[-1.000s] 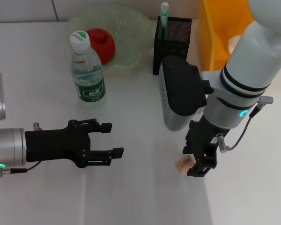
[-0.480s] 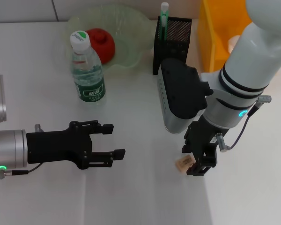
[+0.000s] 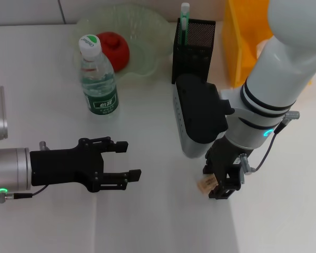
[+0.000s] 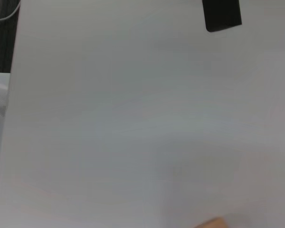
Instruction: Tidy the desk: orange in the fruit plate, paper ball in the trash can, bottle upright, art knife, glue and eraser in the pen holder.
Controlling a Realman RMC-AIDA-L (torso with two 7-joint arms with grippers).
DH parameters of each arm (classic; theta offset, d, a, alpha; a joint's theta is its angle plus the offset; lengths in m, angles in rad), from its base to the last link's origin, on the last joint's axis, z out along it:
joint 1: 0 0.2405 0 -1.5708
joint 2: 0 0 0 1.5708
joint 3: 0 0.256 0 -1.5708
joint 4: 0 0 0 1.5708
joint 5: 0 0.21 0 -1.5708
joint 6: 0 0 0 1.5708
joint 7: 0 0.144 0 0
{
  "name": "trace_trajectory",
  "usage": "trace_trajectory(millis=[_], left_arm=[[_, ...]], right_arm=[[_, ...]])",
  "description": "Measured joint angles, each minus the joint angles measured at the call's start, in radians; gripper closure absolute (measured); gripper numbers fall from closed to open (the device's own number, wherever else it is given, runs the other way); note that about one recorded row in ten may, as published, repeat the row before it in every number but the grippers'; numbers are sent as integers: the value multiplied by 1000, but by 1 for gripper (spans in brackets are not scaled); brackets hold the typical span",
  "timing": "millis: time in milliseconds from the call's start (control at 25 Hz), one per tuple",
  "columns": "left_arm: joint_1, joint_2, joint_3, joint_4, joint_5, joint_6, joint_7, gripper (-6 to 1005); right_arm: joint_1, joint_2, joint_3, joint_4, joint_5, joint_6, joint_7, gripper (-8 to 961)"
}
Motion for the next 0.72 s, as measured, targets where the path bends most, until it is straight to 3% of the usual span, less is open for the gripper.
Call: trace_trajectory(millis=[320,520,720], left_arm=[[0,-1,0,-1,0,-1,2,197],[8,3,0,0,0,-3,-1,195],[12,5,0,5,-1,-1,-4,196]], right_arm=[[8,2,-10,22,2,25,24,510],[6,1,5,4,2,16,41,595],[-24,-4,112,-104,-8,-53,43,681]])
